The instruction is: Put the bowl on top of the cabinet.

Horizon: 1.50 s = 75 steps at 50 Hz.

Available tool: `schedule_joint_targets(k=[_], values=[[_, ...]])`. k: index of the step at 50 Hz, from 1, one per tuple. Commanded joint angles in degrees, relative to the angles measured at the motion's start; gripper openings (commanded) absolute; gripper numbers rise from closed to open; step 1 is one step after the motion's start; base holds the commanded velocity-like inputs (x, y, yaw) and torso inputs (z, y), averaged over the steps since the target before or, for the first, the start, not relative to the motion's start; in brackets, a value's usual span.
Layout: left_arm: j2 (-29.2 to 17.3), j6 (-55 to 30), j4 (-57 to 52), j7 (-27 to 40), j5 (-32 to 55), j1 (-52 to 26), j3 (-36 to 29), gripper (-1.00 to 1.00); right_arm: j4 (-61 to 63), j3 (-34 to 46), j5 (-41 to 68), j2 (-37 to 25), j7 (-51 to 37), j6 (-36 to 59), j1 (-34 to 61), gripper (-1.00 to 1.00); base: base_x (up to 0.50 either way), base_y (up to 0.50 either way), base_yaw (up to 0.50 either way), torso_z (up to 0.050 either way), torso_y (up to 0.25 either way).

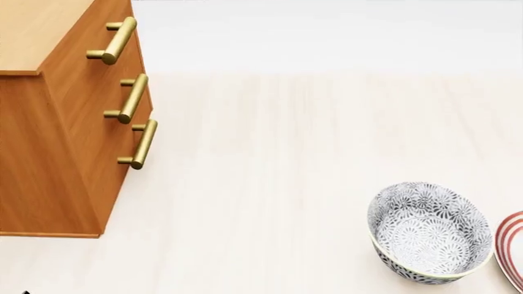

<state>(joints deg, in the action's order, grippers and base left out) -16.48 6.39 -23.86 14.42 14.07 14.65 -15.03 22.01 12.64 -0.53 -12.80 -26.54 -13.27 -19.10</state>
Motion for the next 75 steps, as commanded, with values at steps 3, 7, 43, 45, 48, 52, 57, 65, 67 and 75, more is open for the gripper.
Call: schedule_joint_targets(k=[3,7,43,45,48,52,57,65,67,75], values=[[-0.32,0.15,0.27,0.14,0.29,-0.27,-0.36,1.00,0.19,0.22,0.35,-0.43,-0.46,0.03,-0.02,1.00,0.00,0.00,0.00,0.050,0.000],[-0.41,0.27,0.24,0.27,0.19,-0.23,-0.47,1.00,0.04,0.39,0.31,-0.54,-0.52,0.19,0.16,1.00,0.00,0.00,0.00,0.050,0.000],[-0.96,0.14,-0.46,2.26,-2.87,-0.14,-2.30,1.00,-0.05,1.59,0.11,-1.56,-1.34,-0.03,0.31,1.00,0.03,0.00,0.00,0.030,0.000],[-1.03,0.46,-0.49,2.22,-2.74,-0.06,-2.32,1.00,-0.01,1.62,0.22,-1.63,-1.35,-0.02,0.30,1.00,0.16,0.00,0.00,0.000,0.000],[-1.01,0.37,-0.30,2.32,-2.68,-0.23,-2.39,1.00,0.02,1.68,0.13,-1.73,-1.48,-0.19,0.22,1.00,0.18,0.00,0.00,0.000,0.000],[-1.07,0.39,-0.17,2.33,-2.51,-0.37,-2.52,1.00,-0.03,1.81,-0.06,-1.83,-1.64,-0.32,0.20,1.00,0.23,0.00,0.00,0.000,0.000],[-1.17,0.56,-0.09,2.35,-2.42,-0.44,-2.65,1.00,-0.05,1.90,0.01,-1.95,-1.77,-0.41,0.25,1.00,0.26,0.00,0.00,0.000,0.000],[-1.35,0.74,-0.09,2.42,-2.17,-0.46,-2.75,1.00,-0.15,2.15,-0.23,-2.11,-2.04,-0.49,0.29,1.00,0.26,0.00,0.00,0.000,0.000],[-1.39,0.78,-0.12,2.46,-2.11,-0.44,-2.75,1.00,-0.19,2.21,-0.29,-2.14,-2.11,-0.47,0.33,1.00,0.26,0.00,0.00,0.000,0.000],[-1.52,0.82,-0.03,2.59,-1.97,-0.53,-2.89,1.00,-0.33,1.90,-0.71,-1.86,-3.20,-0.58,0.50,1.00,0.22,0.00,0.00,0.000,0.000]])
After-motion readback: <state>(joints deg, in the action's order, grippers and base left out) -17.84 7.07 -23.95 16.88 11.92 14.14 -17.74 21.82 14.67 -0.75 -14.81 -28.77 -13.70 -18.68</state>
